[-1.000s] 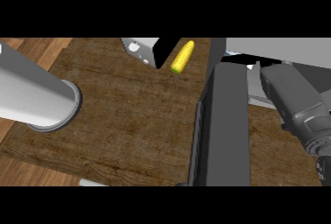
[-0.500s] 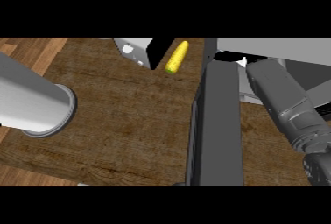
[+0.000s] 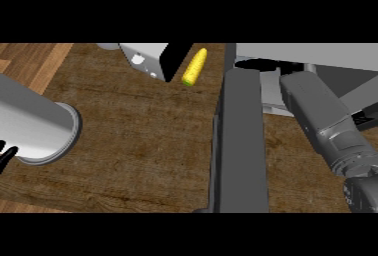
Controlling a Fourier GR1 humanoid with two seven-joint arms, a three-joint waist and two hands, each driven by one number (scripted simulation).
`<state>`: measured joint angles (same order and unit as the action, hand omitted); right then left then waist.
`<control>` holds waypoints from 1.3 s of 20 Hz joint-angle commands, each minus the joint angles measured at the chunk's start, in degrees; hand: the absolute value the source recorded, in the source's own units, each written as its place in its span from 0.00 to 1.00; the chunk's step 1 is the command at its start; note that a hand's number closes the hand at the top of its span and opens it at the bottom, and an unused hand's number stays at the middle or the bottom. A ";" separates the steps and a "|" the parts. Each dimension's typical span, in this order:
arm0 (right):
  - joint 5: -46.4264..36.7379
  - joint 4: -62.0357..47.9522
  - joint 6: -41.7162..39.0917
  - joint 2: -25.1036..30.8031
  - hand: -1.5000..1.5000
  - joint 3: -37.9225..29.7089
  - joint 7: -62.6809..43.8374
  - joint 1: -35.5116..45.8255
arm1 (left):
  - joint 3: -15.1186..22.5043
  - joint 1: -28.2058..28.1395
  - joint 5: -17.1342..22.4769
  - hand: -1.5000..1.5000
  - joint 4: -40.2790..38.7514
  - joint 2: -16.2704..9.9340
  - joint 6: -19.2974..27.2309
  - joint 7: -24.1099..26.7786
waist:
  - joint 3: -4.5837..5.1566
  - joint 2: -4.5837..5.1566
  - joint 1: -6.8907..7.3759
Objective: Pick up the milk, place it into the microwave and close the microwave
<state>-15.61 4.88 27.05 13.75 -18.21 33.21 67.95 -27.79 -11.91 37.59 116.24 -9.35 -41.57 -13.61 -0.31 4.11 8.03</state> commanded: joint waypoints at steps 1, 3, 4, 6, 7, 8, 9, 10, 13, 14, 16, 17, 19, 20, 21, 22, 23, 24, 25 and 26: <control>0.36 0.56 -2.20 1.53 0.00 -0.41 0.81 -0.55 | 0.46 -1.66 -1.70 0.00 -0.61 1.44 -1.41 0.78 | 0.16 -1.33 -1.31; 1.23 1.06 -4.51 1.32 0.00 -1.22 3.40 -2.58 | 0.47 -0.22 -2.51 0.00 -1.99 1.35 -2.48 2.05 | 0.15 -1.33 -2.09; 1.06 0.54 -5.23 2.44 0.00 -1.11 2.86 -3.34 | 2.30 -2.52 -2.09 0.00 0.00 2.98 -3.89 2.02 | 0.15 -1.71 -2.19; 2.03 0.81 -7.22 1.32 0.00 -1.94 5.10 -5.57 | 3.58 -2.08 -3.68 0.00 0.30 4.30 -4.96 3.01 | 0.13 -1.99 -3.13; 1.61 0.61 -8.77 1.96 0.00 -1.45 3.89 -4.92 | 4.21 -3.53 -3.59 0.00 -1.89 4.98 -6.97 3.57 | 0.21 -2.35 -3.67; 2.58 1.12 -12.20 3.64 0.00 -2.36 5.27 -5.28 | 6.58 -2.31 -6.14 0.00 -1.52 6.78 -6.97 3.62 | 0.15 -1.95 -3.75; 4.63 1.70 -12.52 0.70 0.00 -4.23 8.94 -8.28 | 6.78 -4.15 -5.08 0.00 -1.07 6.60 -8.03 3.36 | 0.09 -2.13 -3.68; 4.78 1.36 -15.76 1.24 0.00 -4.22 9.00 -9.02 | 6.61 -4.95 -6.17 0.00 -1.12 6.64 -9.85 4.35 | 0.14 -2.51 -4.18; 5.55 1.13 -24.98 1.28 0.00 -4.46 10.58 -10.31 | 9.66 -4.29 -7.19 0.00 -2.77 7.29 -11.00 3.34 | 0.14 -2.69 -4.99; 6.83 1.45 -26.23 1.73 0.00 -5.71 11.20 -10.62 | 11.05 -4.68 -7.76 0.00 -3.38 6.95 -12.94 3.07 | 0.12 -2.53 -4.84; 7.37 1.70 -27.13 -1.63 0.00 -5.88 13.22 -12.52 | 11.66 -3.33 -8.55 0.00 -6.11 6.35 -14.02 3.11 | 0.19 -2.96 -5.68; 8.35 1.26 -30.29 -0.56 0.00 -6.69 12.35 -13.03 | 12.97 -4.15 -11.48 0.00 -6.36 7.78 -15.78 3.87 | 0.21 -3.08 -5.91; 9.07 2.07 -34.42 -0.60 0.00 -6.98 14.27 -14.80 | 13.95 -2.36 -14.12 0.00 -5.68 8.86 -14.85 4.09 | 0.20 -3.31 -6.46; 8.78 1.66 -33.97 -4.14 0.00 -6.27 14.47 -16.24 | 12.78 -2.49 -15.02 0.00 -7.96 7.89 -16.60 5.35 | 0.29 -3.80 -7.30; 9.97 2.36 -34.82 -4.19 0.00 -7.31 15.65 -16.77 | 14.52 -2.49 -16.96 0.00 -6.33 9.26 -15.38 6.07 | 0.25 -3.64 -6.81; 9.88 2.78 -34.52 -5.73 0.00 -6.81 15.41 -17.20 | 18.70 -3.13 -21.10 0.00 -6.18 9.28 -11.99 8.52 | 0.32 -4.14 -7.73; 9.72 3.04 -35.48 -7.41 0.00 -6.34 17.61 -19.37 | 15.93 0.56 -21.53 0.00 -7.58 9.29 -12.56 7.50 | 0.31 -4.06 -7.97; 10.41 4.23 -36.70 -6.38 0.00 -6.50 17.28 -20.43 | 16.66 -2.62 -23.94 0.00 -7.52 9.30 -13.84 10.86 | 0.34 -4.27 -8.03; 9.33 3.84 -37.72 -7.03 0.00 -5.23 18.01 -22.34 | 15.32 3.47 -24.98 0.00 -12.90 9.31 -13.60 11.06 | 0.36 -4.21 -8.65; 10.37 6.19 -37.99 -6.75 0.00 -5.21 15.85 -22.36 | 17.77 -2.13 -26.04 0.00 -9.11 9.32 -13.15 12.33 | 0.36 -4.45 -8.43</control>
<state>-6.15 8.49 -8.01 8.47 -24.15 48.96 49.06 -12.25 -13.17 16.74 108.05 -0.44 -54.83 -4.74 0.00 0.13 0.36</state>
